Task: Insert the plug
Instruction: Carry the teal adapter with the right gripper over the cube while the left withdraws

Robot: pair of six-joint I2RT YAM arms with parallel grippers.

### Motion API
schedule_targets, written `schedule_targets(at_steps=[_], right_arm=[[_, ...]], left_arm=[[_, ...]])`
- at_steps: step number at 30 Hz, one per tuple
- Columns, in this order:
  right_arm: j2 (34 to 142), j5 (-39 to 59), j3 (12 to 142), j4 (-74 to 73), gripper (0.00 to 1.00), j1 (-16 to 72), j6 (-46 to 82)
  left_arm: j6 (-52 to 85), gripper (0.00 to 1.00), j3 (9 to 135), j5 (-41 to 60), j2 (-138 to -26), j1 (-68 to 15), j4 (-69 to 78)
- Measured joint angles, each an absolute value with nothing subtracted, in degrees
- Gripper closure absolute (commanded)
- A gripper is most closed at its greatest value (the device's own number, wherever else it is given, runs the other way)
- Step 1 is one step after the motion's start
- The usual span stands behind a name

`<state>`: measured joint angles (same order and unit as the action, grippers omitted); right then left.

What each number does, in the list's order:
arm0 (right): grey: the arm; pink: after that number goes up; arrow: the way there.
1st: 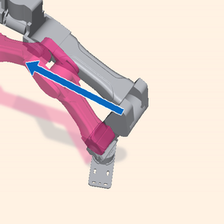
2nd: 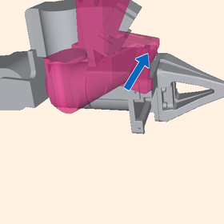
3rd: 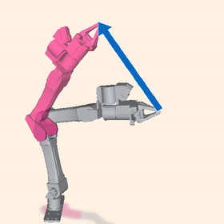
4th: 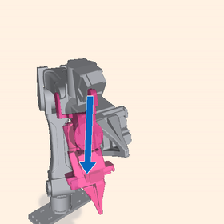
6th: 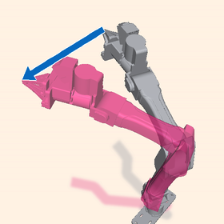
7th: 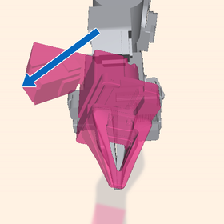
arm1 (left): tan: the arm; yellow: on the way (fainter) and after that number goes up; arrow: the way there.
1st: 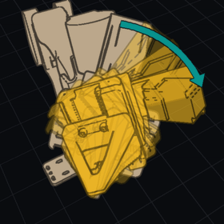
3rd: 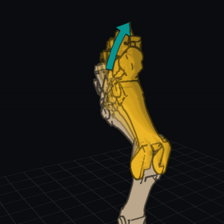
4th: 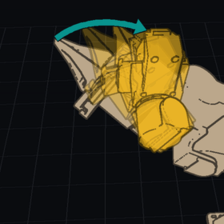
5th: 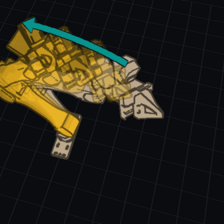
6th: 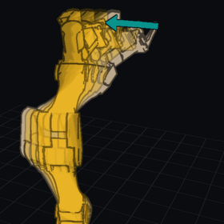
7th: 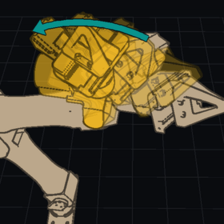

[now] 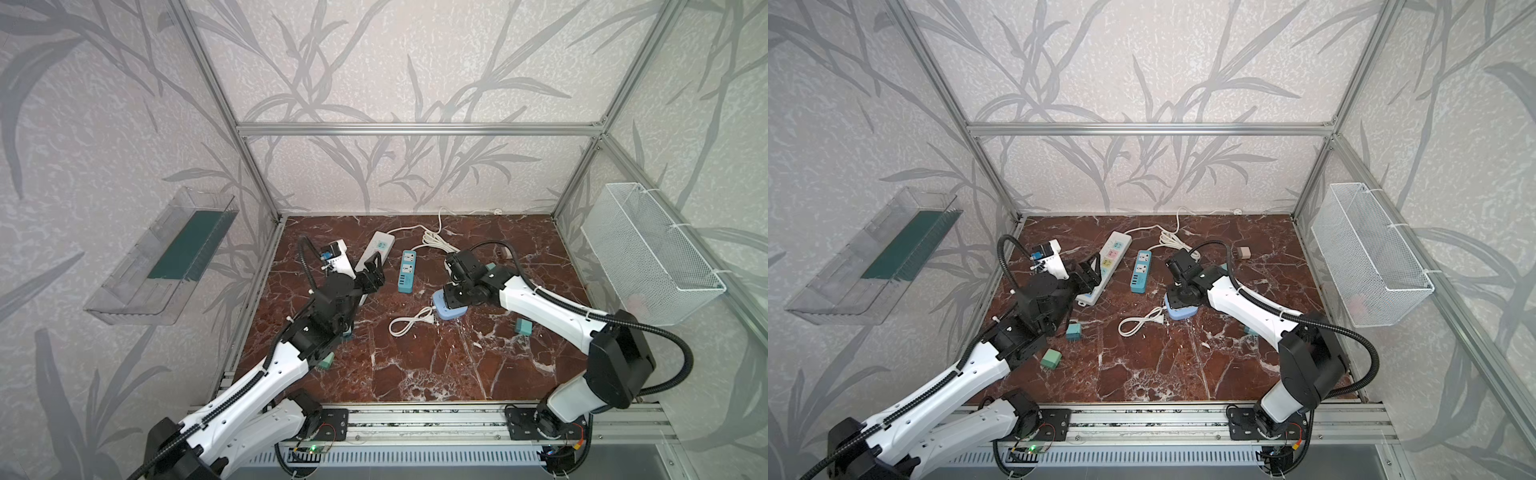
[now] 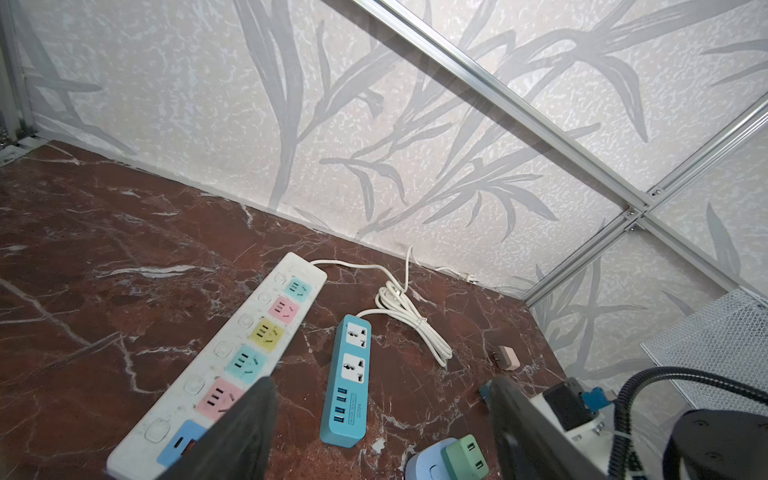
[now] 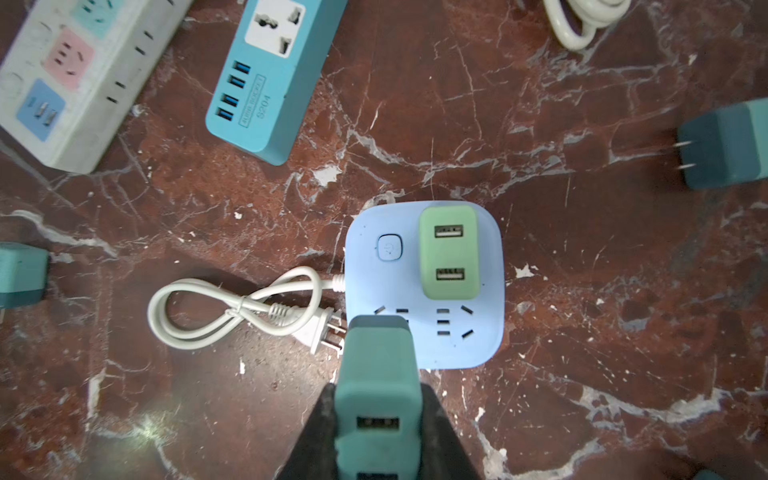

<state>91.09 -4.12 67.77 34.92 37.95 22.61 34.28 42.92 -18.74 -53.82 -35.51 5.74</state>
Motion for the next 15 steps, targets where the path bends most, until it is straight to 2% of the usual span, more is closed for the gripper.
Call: schedule_targets(at_steps=[15], right_arm=[[96.6, -7.8, 69.5, 35.5, 0.93, 38.0, 21.3]], left_arm=[[39.7, 0.19, 40.6, -7.6, -57.6, -30.6, 4.8]])
